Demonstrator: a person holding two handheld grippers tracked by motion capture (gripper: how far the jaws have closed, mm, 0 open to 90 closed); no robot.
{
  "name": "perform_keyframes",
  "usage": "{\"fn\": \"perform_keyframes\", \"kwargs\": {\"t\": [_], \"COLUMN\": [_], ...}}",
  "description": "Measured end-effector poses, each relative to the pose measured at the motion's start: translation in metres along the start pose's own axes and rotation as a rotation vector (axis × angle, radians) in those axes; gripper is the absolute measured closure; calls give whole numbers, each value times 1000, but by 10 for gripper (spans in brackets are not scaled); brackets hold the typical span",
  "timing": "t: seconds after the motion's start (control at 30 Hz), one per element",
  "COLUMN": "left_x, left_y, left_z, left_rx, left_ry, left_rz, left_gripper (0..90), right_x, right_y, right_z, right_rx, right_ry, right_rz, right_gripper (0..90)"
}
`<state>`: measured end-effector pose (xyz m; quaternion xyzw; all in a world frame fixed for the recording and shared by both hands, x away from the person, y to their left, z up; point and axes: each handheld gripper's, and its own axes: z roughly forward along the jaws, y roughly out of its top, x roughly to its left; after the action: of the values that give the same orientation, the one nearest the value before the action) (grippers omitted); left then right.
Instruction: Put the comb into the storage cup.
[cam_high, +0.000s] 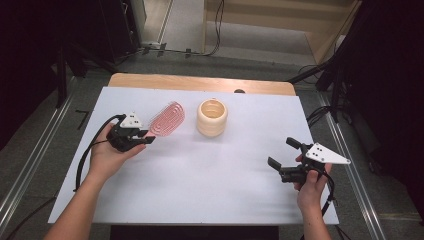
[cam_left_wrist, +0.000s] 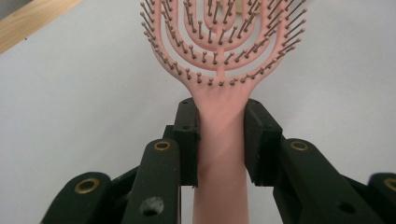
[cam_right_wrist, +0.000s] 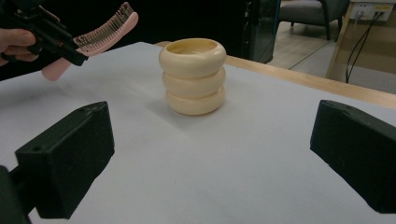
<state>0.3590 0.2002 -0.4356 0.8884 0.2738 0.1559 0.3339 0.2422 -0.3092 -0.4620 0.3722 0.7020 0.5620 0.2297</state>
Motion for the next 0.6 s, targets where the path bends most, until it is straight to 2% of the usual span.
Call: {"fn": "perform_keyframes", "kwargs": {"t": [0.37, 0.47, 0.6], "left_x": [-9, -13, -18], "left_y": [7, 10, 14], "left_z": [-2, -3, -4], "left_rx": [-69, -68, -92], "left_ry": [-9, 17, 16], "left_rz": [-12, 6, 8], "left_gripper": [701, 700, 701], "right_x": [10, 11, 13], "right_y": [22, 29, 38], "right_z": [24, 30, 37], "right_rx": [-18, -21, -24], "right_ry": [41, 50, 53], "right_rz": [1, 0, -5], "right_gripper": [0, 0, 0]}}
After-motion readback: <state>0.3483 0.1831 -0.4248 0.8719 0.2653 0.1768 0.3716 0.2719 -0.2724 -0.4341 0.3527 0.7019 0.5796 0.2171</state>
